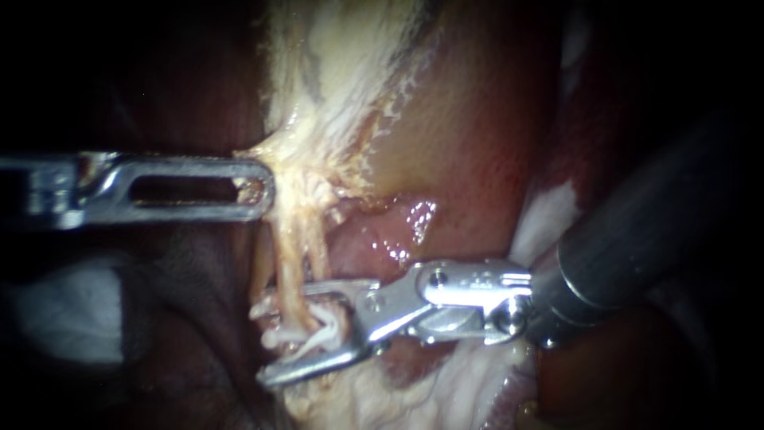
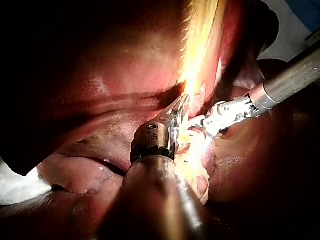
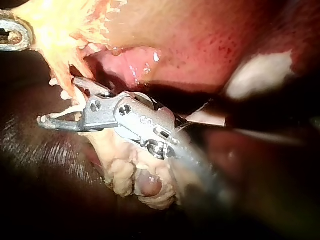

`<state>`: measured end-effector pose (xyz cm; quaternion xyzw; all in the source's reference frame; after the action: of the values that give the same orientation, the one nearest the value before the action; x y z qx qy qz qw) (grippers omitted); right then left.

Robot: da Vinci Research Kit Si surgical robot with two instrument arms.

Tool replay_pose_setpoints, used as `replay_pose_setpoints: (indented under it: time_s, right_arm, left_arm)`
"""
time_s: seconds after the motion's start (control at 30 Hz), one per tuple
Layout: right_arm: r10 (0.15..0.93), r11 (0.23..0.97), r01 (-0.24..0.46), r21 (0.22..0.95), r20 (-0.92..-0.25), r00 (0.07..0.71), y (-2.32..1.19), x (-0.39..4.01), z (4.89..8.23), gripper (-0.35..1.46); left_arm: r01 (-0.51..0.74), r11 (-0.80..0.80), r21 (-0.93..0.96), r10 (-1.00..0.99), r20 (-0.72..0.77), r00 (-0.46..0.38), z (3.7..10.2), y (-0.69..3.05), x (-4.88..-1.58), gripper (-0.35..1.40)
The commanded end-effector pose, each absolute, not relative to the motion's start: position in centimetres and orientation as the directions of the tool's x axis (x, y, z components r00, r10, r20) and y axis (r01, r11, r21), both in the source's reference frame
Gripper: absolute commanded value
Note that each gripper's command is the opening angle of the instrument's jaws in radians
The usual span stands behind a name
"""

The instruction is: Clipping second clip left tube

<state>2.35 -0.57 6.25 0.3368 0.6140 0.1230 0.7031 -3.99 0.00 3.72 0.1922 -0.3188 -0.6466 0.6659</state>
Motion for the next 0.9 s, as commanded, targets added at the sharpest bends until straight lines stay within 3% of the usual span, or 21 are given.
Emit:
replay_pose_setpoints:
  time_s: [0.03, 0.43, 0.47, 0.6, 0.9]
  right_arm:
    - [0.587, 0.743, 0.24, 0.625, -0.78, 0.216, -0.58, 2.36, 6.25, 0.56]
    - [0.608, 0.725, 0.234, 0.647, -0.762, 0.222, -0.58, 2.35, 6.25, 0.39]
    - [0.608, 0.728, 0.226, 0.647, -0.762, 0.223, -0.58, 2.34, 6.25, 0.31]
    - [0.605, 0.748, 0.16, 0.644, -0.761, 0.235, -0.58, 2.26, 6.25, -0.35]
    - [0.597, 0.764, 0.083, 0.64, -0.75, 0.284, -0.51, 2.18, 6.28, -0.35]
  left_arm:
    - [0.739, 0.089, 0.667, -0.984, 0.176, -0.04, 3.72, 0.0, -3.99, -0.35]
    - [0.74, 0.089, 0.667, -0.983, 0.177, -0.041, 3.73, 0.0, -4.0, -0.35]
    - [0.74, 0.089, 0.667, -0.983, 0.177, -0.041, 3.73, 0.0, -4.0, -0.35]
    - [0.74, 0.089, 0.667, -0.983, 0.177, -0.041, 3.73, 0.0, -4.0, -0.35]
    - [0.74, 0.089, 0.667, -0.983, 0.177, -0.041, 3.72, -0.01, -4.0, -0.35]
